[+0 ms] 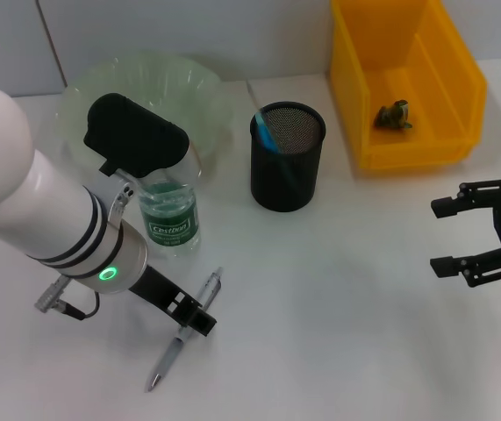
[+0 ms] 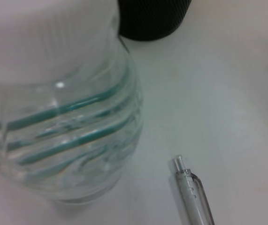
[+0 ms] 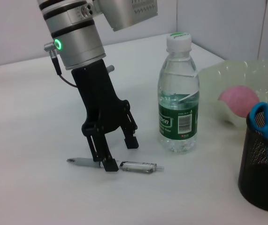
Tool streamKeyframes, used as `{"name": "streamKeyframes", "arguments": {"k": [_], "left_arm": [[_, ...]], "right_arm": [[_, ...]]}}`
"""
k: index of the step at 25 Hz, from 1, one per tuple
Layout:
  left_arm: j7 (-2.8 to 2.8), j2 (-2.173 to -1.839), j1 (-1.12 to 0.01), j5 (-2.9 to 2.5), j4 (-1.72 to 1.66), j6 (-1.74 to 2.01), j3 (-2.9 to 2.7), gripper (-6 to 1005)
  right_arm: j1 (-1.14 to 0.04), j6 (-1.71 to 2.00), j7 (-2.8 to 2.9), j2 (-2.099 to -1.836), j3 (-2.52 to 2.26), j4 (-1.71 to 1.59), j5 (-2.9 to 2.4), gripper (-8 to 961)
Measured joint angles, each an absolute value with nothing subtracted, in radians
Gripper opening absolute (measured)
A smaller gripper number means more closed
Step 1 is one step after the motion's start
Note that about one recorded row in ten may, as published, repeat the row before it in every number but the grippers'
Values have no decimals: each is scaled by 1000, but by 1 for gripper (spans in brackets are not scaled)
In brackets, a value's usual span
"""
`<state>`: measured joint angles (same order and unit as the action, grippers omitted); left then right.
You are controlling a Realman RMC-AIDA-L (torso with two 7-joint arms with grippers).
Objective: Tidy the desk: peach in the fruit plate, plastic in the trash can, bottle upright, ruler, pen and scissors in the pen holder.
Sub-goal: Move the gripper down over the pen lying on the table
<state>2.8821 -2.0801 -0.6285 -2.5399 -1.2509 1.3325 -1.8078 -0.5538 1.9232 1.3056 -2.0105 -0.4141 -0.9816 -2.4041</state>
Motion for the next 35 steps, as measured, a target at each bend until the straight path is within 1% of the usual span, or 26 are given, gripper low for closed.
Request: {"name": "streamKeyframes", "arguments": {"k": [19,31,35], "left_arm": [[2882,-2080,-634,-2557,-1242,1349,-1842,760],[2882,-2080,-646,-2554,-1249,1362,-1837,758],[2882,-2080,-653,-2551,-1245,1364,-1836,636]], "right_arm": [[-581,1896,1306,-2029,-419,-982,-2396,826],[-588,1882,1307,-2035,-419,-983,-2396,826],[-592,1882,1307,-2036,-420,-983,-2396,826]]}}
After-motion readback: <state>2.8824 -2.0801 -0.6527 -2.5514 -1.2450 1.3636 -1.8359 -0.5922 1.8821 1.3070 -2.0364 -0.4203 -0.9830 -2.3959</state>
